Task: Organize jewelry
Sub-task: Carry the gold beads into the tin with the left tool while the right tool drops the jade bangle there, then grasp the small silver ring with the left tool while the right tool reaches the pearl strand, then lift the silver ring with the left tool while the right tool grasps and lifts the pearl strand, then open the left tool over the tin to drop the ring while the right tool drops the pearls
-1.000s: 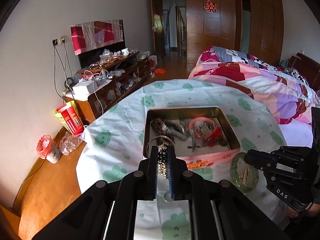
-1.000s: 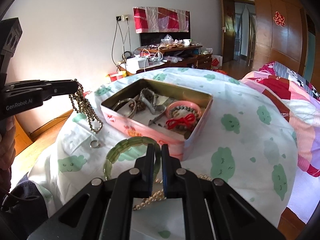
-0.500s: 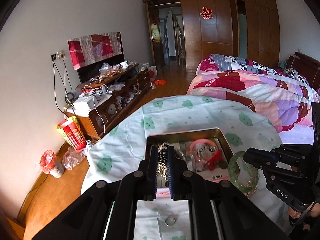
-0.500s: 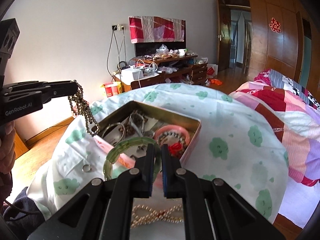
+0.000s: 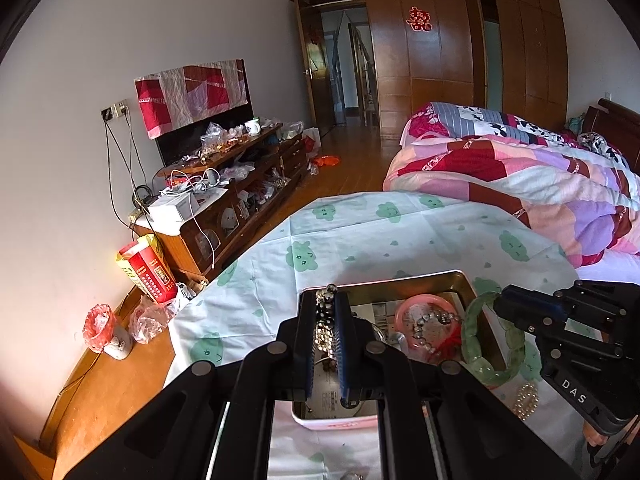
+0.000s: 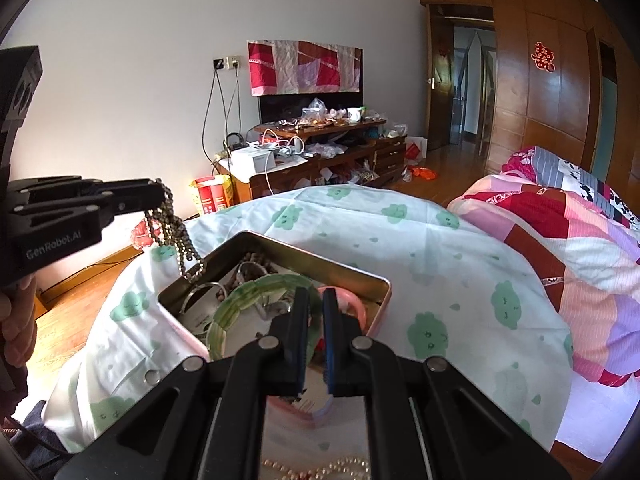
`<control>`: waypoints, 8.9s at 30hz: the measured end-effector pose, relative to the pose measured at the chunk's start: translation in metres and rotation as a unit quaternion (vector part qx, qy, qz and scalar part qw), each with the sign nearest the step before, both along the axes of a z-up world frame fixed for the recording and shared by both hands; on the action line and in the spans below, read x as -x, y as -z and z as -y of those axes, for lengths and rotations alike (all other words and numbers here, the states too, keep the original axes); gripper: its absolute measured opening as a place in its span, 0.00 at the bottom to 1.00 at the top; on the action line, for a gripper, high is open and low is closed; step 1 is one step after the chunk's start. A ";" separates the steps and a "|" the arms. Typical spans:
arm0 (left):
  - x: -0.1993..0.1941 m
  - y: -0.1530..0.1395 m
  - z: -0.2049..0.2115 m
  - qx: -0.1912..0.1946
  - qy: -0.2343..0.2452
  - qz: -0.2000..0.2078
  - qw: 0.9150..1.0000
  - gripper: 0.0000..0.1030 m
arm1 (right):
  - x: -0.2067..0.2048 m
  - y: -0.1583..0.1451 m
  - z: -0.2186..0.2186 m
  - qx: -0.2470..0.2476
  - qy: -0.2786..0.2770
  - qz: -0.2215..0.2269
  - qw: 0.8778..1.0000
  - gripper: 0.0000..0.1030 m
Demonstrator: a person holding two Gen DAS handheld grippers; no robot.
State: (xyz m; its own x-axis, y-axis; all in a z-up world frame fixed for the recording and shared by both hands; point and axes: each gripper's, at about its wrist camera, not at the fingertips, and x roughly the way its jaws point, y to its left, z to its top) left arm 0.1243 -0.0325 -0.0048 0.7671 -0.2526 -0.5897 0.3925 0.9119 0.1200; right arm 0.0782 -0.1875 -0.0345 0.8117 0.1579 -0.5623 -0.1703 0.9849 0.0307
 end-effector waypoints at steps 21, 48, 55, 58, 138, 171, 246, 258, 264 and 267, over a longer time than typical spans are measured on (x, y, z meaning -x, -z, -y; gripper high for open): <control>-0.027 0.061 0.014 -0.070 -0.019 -0.046 0.996 0.25 | -0.026 0.033 0.002 0.019 0.027 -0.040 0.999 0.24; 0.009 0.064 -0.029 -0.019 -0.061 -0.070 0.995 0.69 | 0.013 0.036 0.014 0.004 0.048 -0.053 0.997 0.49; 0.044 0.089 -0.052 -0.013 -0.088 -0.108 0.990 0.69 | 0.050 0.047 0.022 -0.002 0.059 -0.072 0.996 0.62; 0.056 0.104 -0.049 -0.003 -0.090 -0.131 0.987 0.69 | 0.062 0.057 0.021 0.002 0.066 -0.086 0.994 0.62; 0.068 0.110 -0.015 0.010 0.011 -0.143 0.990 0.20 | 0.075 0.079 0.010 0.002 0.044 -0.099 0.994 0.33; 0.063 0.092 -0.028 0.029 -0.001 -0.129 0.991 0.20 | 0.070 0.072 -0.012 -0.004 0.018 -0.148 0.989 0.51; -0.025 0.055 0.003 -0.008 -0.004 -0.072 0.997 0.22 | -0.026 0.022 -0.024 0.033 0.002 -0.036 0.999 0.08; -0.024 0.060 0.003 -0.025 -0.027 -0.058 0.998 0.68 | -0.025 0.031 -0.016 0.027 0.017 -0.051 0.998 0.27; -0.024 0.062 -0.002 -0.022 -0.036 -0.063 0.997 0.69 | -0.019 0.030 -0.018 0.033 0.019 -0.043 0.998 0.45; -0.022 0.062 -0.003 -0.022 -0.040 -0.064 0.997 0.69 | -0.017 0.030 -0.019 0.035 0.020 -0.040 0.998 0.53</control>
